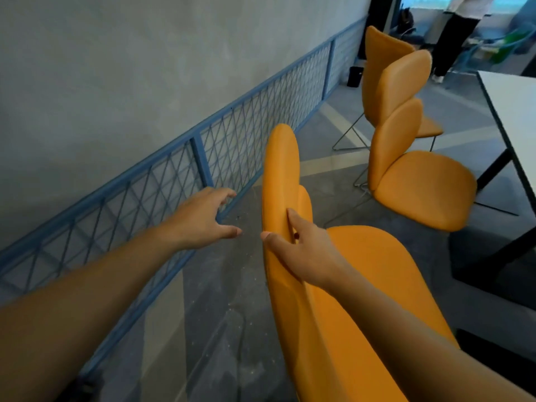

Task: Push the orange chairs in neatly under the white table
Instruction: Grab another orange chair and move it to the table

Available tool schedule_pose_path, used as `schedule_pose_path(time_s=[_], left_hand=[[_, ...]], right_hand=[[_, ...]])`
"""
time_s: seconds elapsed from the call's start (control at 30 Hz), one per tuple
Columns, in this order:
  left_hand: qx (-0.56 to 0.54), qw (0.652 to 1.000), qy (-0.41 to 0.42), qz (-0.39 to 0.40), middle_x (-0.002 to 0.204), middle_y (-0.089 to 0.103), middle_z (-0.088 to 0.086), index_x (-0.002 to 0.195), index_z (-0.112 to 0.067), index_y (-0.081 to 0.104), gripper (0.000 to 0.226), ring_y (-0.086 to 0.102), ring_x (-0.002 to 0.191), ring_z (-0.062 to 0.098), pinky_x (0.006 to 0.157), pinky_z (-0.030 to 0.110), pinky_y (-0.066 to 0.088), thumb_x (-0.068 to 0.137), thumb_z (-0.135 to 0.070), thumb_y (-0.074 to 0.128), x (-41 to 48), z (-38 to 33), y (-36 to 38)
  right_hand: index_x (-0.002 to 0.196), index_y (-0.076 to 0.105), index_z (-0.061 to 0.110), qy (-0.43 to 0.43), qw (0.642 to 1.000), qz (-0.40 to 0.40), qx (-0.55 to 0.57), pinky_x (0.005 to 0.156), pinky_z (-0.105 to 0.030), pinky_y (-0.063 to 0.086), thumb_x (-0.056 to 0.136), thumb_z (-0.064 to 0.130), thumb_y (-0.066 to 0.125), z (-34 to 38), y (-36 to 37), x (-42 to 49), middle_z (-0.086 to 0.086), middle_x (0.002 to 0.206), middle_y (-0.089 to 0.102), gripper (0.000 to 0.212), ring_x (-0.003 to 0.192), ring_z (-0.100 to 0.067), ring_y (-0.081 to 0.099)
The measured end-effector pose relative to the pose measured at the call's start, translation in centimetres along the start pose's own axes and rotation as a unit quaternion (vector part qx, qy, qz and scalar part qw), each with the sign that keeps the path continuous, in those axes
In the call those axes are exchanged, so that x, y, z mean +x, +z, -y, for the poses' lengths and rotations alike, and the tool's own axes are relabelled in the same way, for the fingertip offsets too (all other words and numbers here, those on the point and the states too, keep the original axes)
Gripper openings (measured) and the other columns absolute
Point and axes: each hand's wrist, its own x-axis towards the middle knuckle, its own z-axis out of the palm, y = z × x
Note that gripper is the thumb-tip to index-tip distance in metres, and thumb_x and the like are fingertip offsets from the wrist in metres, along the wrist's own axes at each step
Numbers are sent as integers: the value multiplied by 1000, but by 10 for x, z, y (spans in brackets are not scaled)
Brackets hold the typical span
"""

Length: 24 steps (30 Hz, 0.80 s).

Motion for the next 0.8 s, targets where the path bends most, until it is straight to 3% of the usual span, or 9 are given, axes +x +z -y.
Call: schedule_pose_path(time_s=[0.13,0.3,0.4,0.53,0.67,0.8], left_hand=[[59,994,83,25,159,14,-4,152,-41,8,119,21,145,24,114,52,30,60,-62,80,39,-4,-11],[154,968,191,59,162,-11,-10,151,-46,0,127,-4,149,26,118,56,14,54,-69,79,81,-12,-14],[178,944,259,98,162,-7,-14,151,-47,8,121,-12,149,21,117,54,5,54,-70,78,103,-12,-16],[211,906,347,120,161,6,-17,148,-48,20,111,-13,149,19,118,53,-4,54,-75,73,128,-13,-17],[194,883,410,120,155,23,-18,142,-48,32,100,-6,149,18,119,54,-4,55,-73,74,144,-13,-12],[166,867,457,108,143,39,-17,134,-48,42,92,5,149,17,118,51,-5,52,-78,70,156,-10,-6]], right_hand=[[160,18,20,-1,1000,-11,-3,115,-32,33,92,61,57,1,0,0,1,161,34,88,145,-19,35],[160,20,20,7,999,-35,6,112,-27,34,91,57,61,7,2,6,3,159,36,88,144,-15,35],[159,21,20,24,999,-49,3,111,-32,39,89,59,63,13,5,12,4,156,40,90,140,-16,40],[153,34,19,59,996,-62,-13,96,-34,49,88,60,63,25,9,19,2,135,56,81,118,-17,55],[141,47,26,82,994,-73,-11,84,-38,55,87,59,65,30,12,24,6,110,64,66,93,-10,63],[146,43,31,103,992,-74,-8,82,-32,55,86,61,64,32,13,22,11,106,65,70,90,-6,63]])
